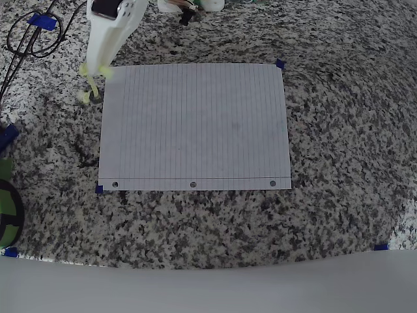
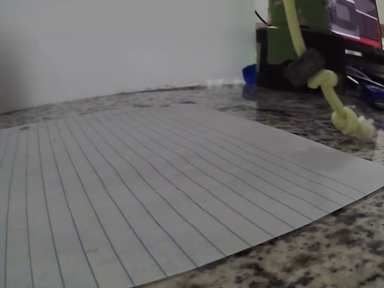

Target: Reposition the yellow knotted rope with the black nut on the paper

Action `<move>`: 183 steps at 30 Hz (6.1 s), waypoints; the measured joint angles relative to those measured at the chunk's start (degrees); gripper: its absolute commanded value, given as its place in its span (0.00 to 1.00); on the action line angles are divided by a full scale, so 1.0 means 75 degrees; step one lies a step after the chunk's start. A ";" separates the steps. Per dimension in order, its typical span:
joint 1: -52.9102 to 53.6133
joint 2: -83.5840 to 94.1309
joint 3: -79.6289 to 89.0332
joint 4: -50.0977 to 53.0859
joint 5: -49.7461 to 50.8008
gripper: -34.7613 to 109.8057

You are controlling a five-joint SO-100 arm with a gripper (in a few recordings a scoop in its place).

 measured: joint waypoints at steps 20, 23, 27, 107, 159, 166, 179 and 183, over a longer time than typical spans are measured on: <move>-0.2250 0.3422 0.2730 0.0105 0.1957 0.24; -0.2566 0.3715 0.3094 0.0234 0.2391 0.24; -0.2766 0.3750 0.3574 0.0293 0.2859 0.24; -0.1664 -0.5086 -0.2191 0.3410 0.4266 0.65; -0.0457 -0.9316 -0.4980 0.3035 0.8707 0.54; -0.0469 -0.9469 -0.5004 0.2883 0.8719 0.47; -0.0316 -0.9469 -0.5039 0.2953 0.8625 0.24; -0.0070 -0.8953 -0.5016 0.3000 0.8098 0.24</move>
